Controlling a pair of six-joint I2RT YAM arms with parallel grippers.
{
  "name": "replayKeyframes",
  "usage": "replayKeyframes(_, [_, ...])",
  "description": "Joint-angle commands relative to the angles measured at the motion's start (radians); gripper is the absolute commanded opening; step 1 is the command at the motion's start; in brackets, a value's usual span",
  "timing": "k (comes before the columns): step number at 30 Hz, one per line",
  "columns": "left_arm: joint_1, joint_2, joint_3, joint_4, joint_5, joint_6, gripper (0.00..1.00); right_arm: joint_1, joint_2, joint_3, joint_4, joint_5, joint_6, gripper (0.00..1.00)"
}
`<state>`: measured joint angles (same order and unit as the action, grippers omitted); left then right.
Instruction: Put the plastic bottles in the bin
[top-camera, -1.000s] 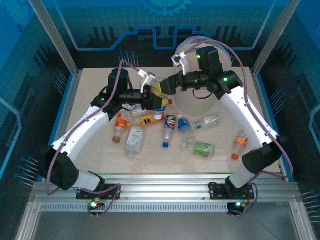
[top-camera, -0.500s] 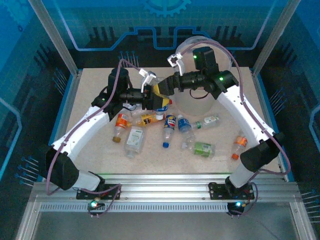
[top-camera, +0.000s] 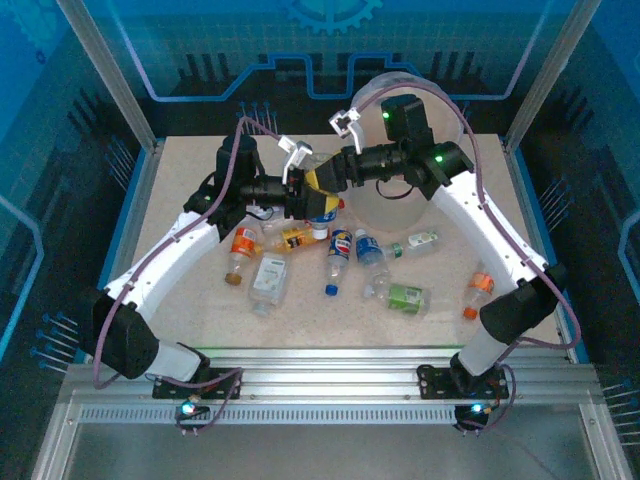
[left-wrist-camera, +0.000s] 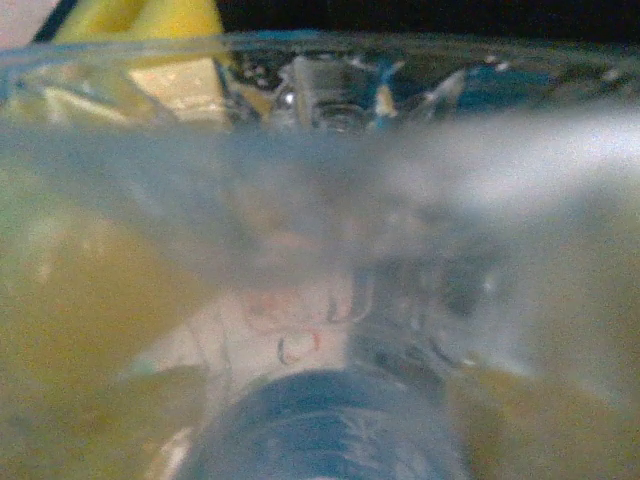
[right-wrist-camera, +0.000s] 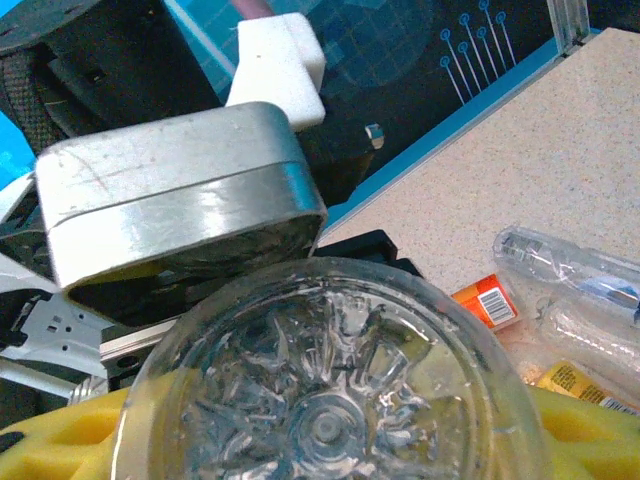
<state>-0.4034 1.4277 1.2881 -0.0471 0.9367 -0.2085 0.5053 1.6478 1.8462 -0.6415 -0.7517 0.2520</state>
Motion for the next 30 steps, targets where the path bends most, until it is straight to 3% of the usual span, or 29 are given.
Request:
replayKeyframes(1, [-0.009,-0.031,0.025,0.005,0.016,0.017,0.83,0.007,-0.013,0.010,0.009,0.035,-0.005,0.59])
replayKeyframes(3, [-0.009,-0.049,0.019,-0.004,-0.008,0.027,0.99,0.006,-0.019,0.010,0.004,0.052,-0.008,0.57])
replayKeyframes(15, [-0.007,-0.218,-0.041,-0.076,-0.246,0.068,0.99,-0.044,-0.072,0.072,-0.082,0.189,-0.053,0.46])
replayKeyframes(30, [-0.007,-0.446,-0.207,-0.069,-0.624,0.061,0.99,-0.141,0.042,0.446,-0.182,0.672,-0.143,0.42])
